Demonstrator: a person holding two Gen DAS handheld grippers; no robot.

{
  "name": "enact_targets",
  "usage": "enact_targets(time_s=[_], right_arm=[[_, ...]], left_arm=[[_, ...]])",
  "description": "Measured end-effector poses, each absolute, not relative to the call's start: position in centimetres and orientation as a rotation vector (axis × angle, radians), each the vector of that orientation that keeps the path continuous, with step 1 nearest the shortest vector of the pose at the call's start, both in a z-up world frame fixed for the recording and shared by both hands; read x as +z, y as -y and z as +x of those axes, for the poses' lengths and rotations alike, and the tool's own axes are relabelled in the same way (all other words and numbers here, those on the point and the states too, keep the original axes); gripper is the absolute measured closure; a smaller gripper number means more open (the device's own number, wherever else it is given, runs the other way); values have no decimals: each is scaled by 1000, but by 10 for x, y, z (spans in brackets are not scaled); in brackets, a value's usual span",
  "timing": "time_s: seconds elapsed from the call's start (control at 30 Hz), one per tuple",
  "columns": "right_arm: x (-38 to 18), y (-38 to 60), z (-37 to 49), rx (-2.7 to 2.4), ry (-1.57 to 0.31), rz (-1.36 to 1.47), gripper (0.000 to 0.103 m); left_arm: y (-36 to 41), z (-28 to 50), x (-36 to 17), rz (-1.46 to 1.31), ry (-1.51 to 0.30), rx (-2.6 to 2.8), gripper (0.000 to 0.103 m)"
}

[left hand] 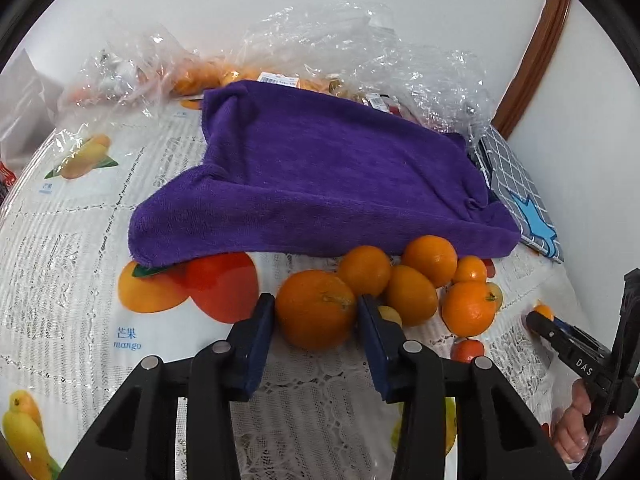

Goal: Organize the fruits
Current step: 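Lift both held oranges and carry them over the purple towel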

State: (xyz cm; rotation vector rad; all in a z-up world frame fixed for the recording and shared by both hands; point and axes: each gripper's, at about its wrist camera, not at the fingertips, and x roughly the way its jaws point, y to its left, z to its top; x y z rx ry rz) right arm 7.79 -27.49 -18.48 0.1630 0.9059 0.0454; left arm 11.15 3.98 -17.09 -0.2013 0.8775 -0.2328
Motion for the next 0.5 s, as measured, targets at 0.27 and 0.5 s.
enact_targets(time_s=[0.27, 0.5], right_arm=[[-182, 262, 74, 97, -884, 156, 68], [-187, 240, 80, 138, -918, 116, 67]], left_arm=[[-58, 108, -172, -239, -869, -164, 63], [-59, 107, -174, -235, -863, -156, 62]])
